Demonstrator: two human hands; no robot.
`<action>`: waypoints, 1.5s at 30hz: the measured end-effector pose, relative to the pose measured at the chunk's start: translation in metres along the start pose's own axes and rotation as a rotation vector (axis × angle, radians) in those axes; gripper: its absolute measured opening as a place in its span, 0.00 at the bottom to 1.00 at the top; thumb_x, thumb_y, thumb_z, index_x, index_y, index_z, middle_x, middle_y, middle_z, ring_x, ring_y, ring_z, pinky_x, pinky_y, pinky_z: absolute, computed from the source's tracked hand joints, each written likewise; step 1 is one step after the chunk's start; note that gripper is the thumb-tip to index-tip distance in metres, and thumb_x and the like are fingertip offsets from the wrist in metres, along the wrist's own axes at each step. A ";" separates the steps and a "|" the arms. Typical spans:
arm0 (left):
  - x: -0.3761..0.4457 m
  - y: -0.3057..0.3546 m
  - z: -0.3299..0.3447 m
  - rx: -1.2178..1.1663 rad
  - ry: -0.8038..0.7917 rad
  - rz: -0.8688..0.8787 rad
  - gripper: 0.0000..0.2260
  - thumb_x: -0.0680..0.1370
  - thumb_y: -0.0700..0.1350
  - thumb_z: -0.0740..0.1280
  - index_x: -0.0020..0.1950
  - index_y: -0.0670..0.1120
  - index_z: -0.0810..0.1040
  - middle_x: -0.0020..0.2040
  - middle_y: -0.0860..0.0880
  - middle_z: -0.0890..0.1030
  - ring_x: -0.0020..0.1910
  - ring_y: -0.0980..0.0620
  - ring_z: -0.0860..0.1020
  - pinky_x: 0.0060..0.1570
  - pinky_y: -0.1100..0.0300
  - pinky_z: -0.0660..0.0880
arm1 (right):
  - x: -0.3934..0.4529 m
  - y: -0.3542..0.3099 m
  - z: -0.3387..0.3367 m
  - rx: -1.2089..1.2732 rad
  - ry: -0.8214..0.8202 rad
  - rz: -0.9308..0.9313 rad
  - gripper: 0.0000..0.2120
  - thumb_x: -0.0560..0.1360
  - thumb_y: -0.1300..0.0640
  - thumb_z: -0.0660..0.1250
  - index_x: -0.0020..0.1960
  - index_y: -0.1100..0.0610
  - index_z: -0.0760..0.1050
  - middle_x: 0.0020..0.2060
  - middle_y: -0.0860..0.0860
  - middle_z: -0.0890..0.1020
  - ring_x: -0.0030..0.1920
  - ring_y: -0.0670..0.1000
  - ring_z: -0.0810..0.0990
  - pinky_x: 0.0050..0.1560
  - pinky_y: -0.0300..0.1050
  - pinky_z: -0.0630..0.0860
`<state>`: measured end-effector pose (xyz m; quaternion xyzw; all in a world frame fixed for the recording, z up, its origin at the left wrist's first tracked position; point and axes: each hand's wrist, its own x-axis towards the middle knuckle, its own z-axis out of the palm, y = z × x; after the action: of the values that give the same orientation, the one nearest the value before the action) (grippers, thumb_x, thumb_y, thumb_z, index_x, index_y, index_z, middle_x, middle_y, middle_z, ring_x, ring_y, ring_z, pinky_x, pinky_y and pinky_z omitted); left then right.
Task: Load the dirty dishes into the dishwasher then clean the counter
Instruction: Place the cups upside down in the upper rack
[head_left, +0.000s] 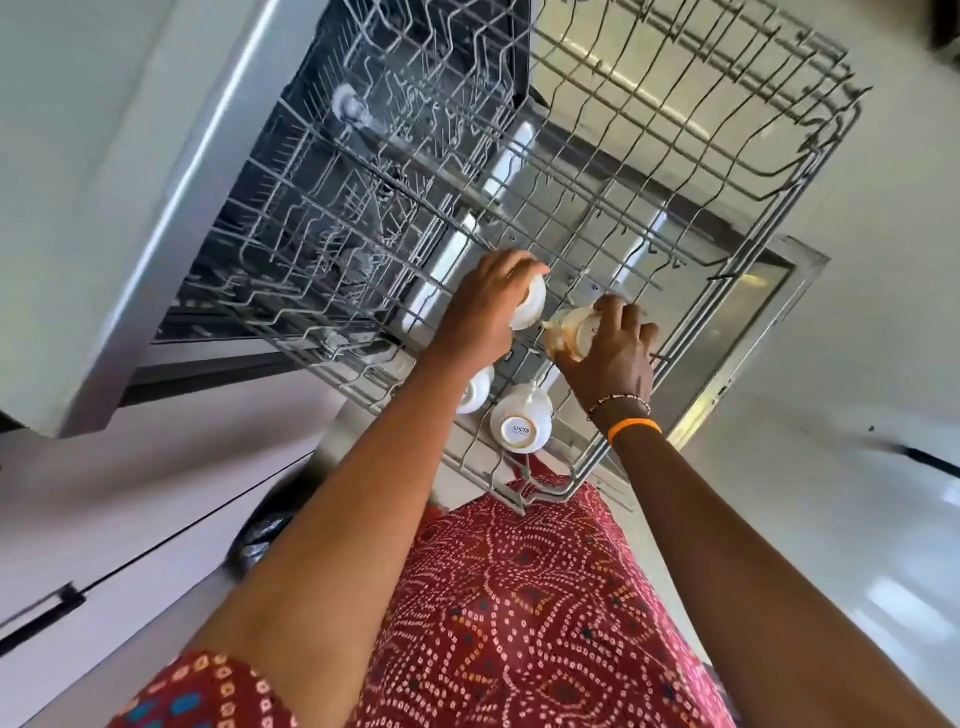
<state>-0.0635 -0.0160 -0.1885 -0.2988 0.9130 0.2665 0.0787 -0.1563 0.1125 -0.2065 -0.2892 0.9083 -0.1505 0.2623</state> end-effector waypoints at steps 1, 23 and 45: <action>0.002 -0.002 0.002 0.008 -0.001 0.020 0.33 0.64 0.23 0.63 0.67 0.44 0.70 0.65 0.46 0.71 0.65 0.46 0.68 0.60 0.53 0.71 | 0.001 -0.001 0.002 -0.005 -0.001 0.015 0.28 0.70 0.42 0.67 0.62 0.58 0.67 0.59 0.58 0.71 0.57 0.61 0.68 0.43 0.52 0.71; -0.059 0.002 -0.027 -0.848 0.362 -0.590 0.08 0.75 0.35 0.64 0.51 0.44 0.79 0.54 0.49 0.79 0.52 0.54 0.77 0.50 0.67 0.73 | -0.003 -0.076 -0.014 0.259 -0.144 -0.224 0.05 0.70 0.63 0.67 0.46 0.62 0.78 0.44 0.59 0.81 0.45 0.58 0.78 0.49 0.47 0.71; -0.427 -0.090 -0.155 -0.891 1.410 -1.074 0.07 0.79 0.40 0.61 0.44 0.48 0.77 0.37 0.54 0.78 0.36 0.56 0.75 0.39 0.60 0.75 | -0.290 -0.380 0.038 0.248 -0.856 -1.107 0.06 0.74 0.63 0.65 0.39 0.59 0.75 0.26 0.48 0.76 0.25 0.47 0.77 0.35 0.45 0.78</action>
<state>0.3372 0.0557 0.0324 -0.7655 0.3107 0.2755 -0.4916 0.2363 -0.0165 0.0366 -0.7099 0.4216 -0.2371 0.5119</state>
